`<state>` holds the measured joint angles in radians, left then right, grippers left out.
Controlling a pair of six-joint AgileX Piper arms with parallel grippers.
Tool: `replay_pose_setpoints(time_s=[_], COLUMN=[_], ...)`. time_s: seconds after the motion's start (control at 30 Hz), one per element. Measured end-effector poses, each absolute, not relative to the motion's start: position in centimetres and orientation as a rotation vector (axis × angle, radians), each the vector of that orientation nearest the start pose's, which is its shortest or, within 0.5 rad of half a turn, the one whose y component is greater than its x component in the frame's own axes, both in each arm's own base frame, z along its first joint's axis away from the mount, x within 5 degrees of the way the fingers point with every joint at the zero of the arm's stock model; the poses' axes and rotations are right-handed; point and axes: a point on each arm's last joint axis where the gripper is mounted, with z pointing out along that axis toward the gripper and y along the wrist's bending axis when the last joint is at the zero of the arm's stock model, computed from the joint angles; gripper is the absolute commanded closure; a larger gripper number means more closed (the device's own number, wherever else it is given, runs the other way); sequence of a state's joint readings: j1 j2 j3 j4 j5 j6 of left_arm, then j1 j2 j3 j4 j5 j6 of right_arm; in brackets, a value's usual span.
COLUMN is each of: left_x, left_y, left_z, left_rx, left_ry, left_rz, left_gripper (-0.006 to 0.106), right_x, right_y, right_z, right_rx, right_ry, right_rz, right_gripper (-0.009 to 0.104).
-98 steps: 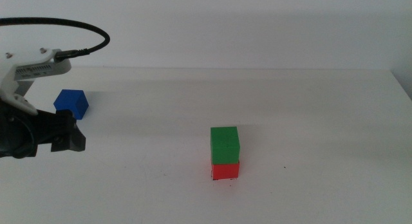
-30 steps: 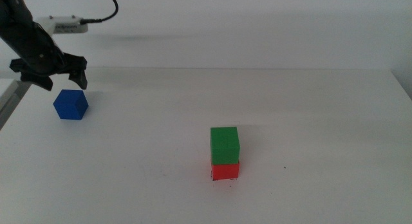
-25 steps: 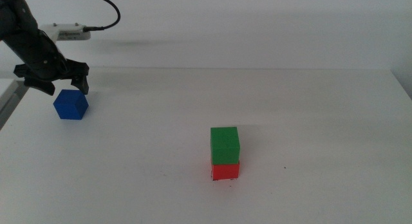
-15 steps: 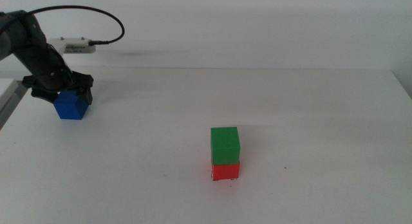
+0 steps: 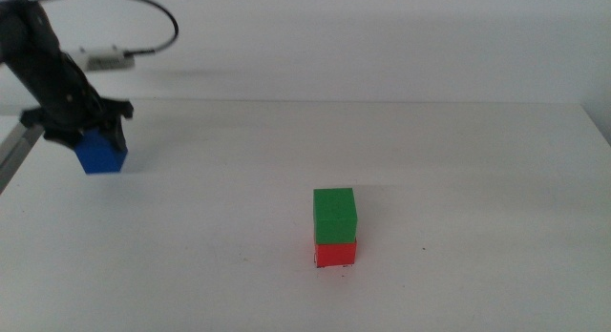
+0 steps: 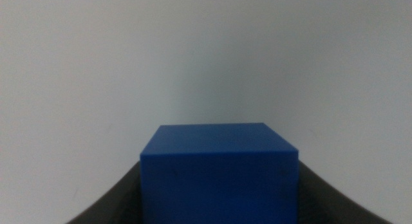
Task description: Stack red cubes first, then green, then blue cubes in a specific spot.
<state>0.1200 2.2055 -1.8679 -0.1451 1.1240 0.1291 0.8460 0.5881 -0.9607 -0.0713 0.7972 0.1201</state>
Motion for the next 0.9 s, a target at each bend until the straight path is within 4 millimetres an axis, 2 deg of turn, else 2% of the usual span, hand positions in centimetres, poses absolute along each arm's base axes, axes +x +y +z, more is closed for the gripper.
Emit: replay_pose_setpoints(time_s=[0.07,0.17,0.3,0.53,0.7,0.9], left_x=[45.0,42.2,37.8,29.8,27.9,26.9], left_y=[3.5,1.1,-3.0,-12.0,-15.0,-18.8], left_z=[22.6,26.3,27.9,31.4,31.6,33.1], left_rx=[-0.098,-0.127,-0.163,-0.071,-0.16,-0.083], left_ry=[2.896,2.852,2.84,2.811,2.823,2.766], left_rz=[-0.115,-0.041,-0.058,-0.175,-0.218,-0.226], left_gripper=[0.102,0.102,0.102,0.102,0.102,0.102], right_x=[6.1,6.1,6.1,6.1,6.1,6.1], right_y=[6.2,6.2,6.2,6.2,6.2,6.2], right_z=[41.3,41.3,41.3,41.3,41.3,41.3], right_rx=[-0.704,-0.703,-0.703,-0.703,-0.703,-0.703], right_ry=[1.816,1.814,1.814,1.814,1.814,1.815], right_rz=[0.567,0.568,0.568,0.568,0.568,0.568], right_gripper=[0.002,0.002,0.002,0.002,0.002,0.002])
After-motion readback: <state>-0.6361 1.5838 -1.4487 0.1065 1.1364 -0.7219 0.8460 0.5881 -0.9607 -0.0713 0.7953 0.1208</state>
